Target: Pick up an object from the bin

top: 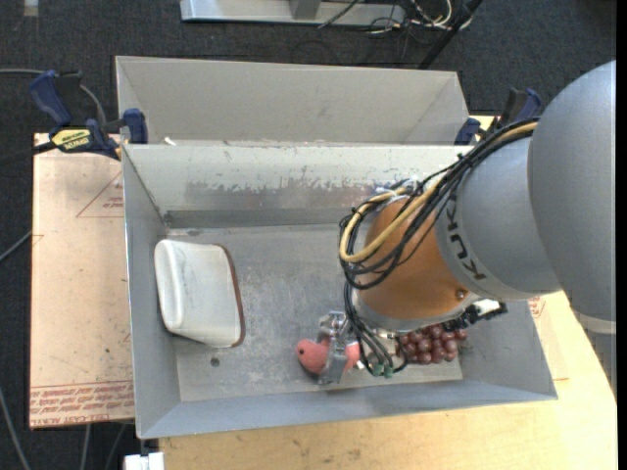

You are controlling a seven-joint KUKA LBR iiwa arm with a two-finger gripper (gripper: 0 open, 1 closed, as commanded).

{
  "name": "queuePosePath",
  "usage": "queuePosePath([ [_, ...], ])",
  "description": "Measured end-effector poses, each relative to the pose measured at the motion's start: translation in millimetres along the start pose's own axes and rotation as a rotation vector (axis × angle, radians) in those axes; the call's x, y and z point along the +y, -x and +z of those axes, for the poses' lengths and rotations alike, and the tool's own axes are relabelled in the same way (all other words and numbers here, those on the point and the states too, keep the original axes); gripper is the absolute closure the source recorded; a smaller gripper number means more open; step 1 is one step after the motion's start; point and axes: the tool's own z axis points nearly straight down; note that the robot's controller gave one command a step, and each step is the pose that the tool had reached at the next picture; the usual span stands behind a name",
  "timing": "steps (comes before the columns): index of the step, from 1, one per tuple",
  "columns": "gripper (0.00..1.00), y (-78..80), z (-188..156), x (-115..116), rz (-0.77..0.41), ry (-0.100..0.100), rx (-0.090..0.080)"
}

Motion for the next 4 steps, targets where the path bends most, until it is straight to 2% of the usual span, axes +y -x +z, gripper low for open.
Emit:
queuePosePath([
  [4, 1.00, 0.0, -29.2, 0.7, 0.000, 0.001, 0.000],
])
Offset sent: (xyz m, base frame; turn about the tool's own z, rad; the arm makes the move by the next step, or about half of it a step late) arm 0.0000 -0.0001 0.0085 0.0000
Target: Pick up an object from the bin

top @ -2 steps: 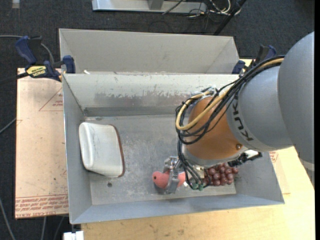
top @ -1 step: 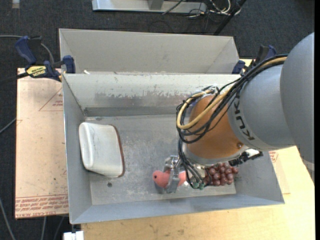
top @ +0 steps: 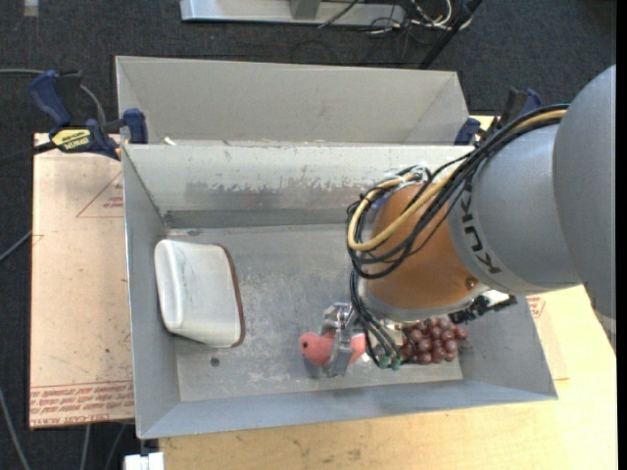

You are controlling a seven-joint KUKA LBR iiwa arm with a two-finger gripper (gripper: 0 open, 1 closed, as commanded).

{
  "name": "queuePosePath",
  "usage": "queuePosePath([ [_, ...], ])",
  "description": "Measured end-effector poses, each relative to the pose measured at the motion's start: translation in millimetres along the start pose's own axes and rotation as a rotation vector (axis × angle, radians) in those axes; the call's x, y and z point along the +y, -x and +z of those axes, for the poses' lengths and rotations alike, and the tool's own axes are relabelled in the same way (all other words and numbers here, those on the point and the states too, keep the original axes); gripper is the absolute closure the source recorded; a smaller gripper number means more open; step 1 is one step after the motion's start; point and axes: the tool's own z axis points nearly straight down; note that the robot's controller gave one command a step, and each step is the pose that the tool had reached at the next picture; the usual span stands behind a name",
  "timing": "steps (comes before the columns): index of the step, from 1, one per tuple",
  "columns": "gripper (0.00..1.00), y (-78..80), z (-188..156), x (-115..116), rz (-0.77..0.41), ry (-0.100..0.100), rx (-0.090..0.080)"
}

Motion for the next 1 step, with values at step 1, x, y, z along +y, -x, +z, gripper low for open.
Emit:
queuePosePath([
  [1, 1.00, -0.5, -4.0, -0.1, 0.000, -0.001, 0.003],
])
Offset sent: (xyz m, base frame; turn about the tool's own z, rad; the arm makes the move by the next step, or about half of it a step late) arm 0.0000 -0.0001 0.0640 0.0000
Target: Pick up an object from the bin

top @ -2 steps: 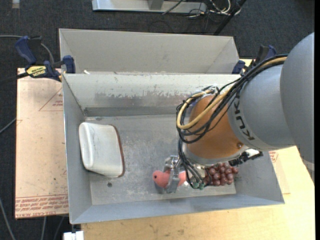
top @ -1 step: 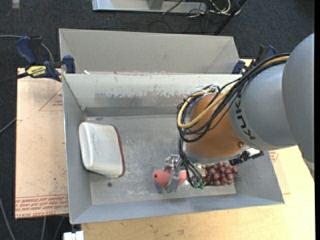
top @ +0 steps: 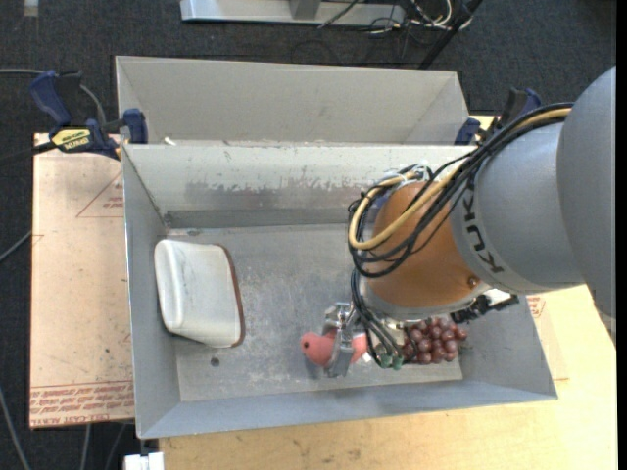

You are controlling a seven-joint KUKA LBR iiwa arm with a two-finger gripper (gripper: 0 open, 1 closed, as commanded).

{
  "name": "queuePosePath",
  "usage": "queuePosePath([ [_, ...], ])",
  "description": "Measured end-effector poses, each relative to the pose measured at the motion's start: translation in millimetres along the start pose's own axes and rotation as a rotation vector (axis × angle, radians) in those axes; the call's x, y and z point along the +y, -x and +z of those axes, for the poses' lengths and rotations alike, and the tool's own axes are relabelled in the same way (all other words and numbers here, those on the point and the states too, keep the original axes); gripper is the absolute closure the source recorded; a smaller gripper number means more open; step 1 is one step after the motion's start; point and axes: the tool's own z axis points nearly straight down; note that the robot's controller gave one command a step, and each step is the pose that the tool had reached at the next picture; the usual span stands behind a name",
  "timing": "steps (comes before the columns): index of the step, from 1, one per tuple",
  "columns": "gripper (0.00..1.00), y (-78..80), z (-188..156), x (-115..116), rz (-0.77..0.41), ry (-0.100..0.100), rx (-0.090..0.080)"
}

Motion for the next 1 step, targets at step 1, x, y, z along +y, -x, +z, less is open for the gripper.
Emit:
queuePosePath([
  [1, 1.00, -1.3, -13.7, -0.3, 0.000, -0.001, 0.005],
])
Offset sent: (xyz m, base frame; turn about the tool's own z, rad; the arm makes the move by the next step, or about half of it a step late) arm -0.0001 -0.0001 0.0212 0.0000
